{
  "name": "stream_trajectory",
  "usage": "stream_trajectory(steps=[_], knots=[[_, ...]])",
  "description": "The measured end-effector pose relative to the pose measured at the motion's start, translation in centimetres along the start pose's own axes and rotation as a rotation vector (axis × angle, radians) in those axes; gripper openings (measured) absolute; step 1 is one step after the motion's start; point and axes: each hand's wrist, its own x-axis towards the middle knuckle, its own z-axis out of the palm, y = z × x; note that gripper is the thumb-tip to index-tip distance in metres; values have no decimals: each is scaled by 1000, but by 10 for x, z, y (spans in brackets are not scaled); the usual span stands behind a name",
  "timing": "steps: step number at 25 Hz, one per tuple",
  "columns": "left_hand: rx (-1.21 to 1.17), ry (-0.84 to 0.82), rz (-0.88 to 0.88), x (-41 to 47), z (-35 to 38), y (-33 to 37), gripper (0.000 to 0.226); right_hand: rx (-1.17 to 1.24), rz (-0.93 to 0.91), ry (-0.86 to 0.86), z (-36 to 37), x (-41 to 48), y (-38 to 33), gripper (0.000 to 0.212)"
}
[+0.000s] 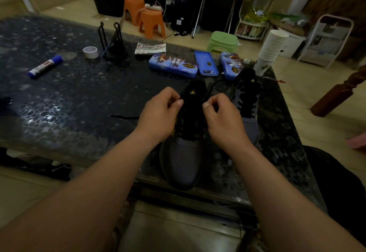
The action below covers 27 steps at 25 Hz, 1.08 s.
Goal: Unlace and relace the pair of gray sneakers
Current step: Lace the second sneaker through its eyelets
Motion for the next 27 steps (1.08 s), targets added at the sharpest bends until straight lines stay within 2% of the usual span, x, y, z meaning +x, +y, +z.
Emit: stream_trajectory(steps=[6,12,16,20,27], knots=[[-51,-110,-9,-2,-6,-2,16,-23,-73,-38,2,2,9,13],[38,70,-49,-3,-7,5,16,41,-45,-32,3,0,11,10],[84,48,74,-9,-4,13,8,154,32,13,1,-1,6,7],[201,37,107,-6,-1,11,12,166,23,9,1,-1,4,7],[116,-10,104,-8,-8,9,12,108,42,16,0,3,4,11]])
